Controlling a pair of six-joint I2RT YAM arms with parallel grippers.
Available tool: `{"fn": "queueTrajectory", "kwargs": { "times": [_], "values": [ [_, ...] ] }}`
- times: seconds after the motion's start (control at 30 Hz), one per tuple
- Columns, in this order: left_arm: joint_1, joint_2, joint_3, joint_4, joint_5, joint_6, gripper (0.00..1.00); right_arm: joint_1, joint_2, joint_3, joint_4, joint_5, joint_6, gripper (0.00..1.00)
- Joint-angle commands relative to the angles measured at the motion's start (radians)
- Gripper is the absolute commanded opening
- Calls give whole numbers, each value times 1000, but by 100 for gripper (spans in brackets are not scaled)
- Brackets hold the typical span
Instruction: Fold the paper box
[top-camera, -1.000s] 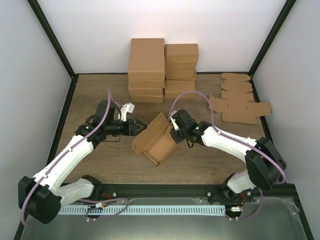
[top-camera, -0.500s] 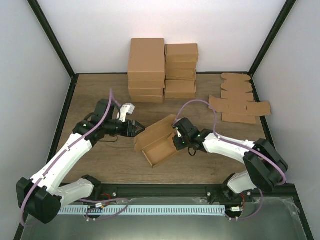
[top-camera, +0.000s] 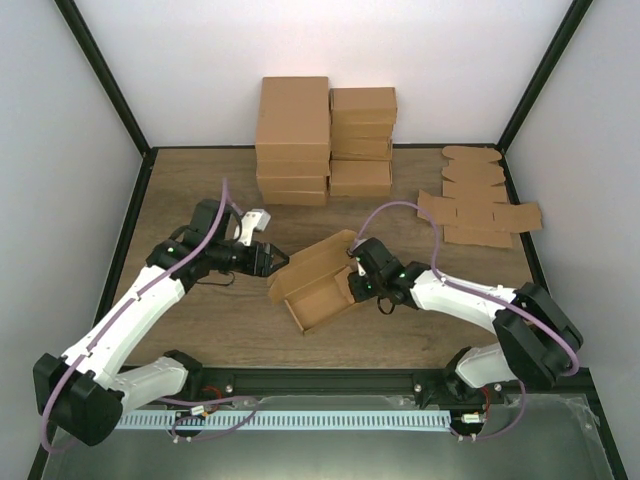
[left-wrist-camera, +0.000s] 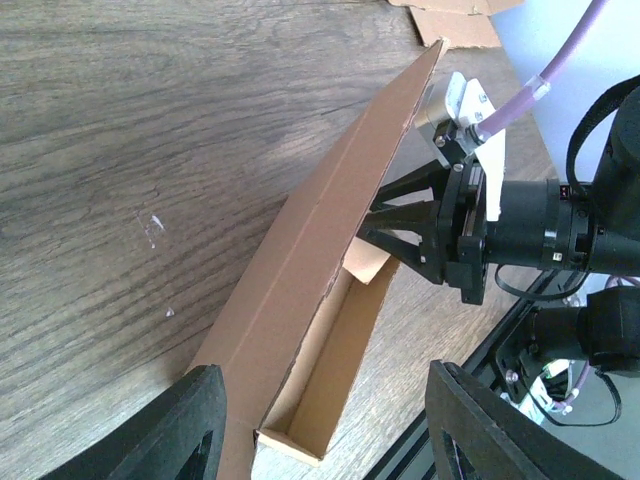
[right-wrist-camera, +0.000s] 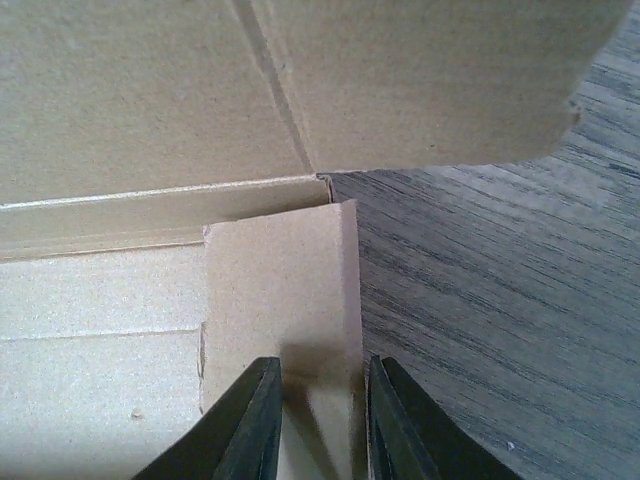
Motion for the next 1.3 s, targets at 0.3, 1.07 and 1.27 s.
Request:
{"fn": "queueTrajectory", "kwargs": {
  "times": [0.3, 1.07, 1.27],
  "values": [
    [1, 74, 32, 16, 2, 44, 58, 61, 12, -19, 13, 119, 92, 30],
    [7, 233, -95, 206, -94, -91, 41, 102, 19, -26, -29, 165, 146, 30],
    [7, 232, -104, 212, -97, -90, 41, 106, 1, -41, -41, 161, 177, 30]
  ]
}}
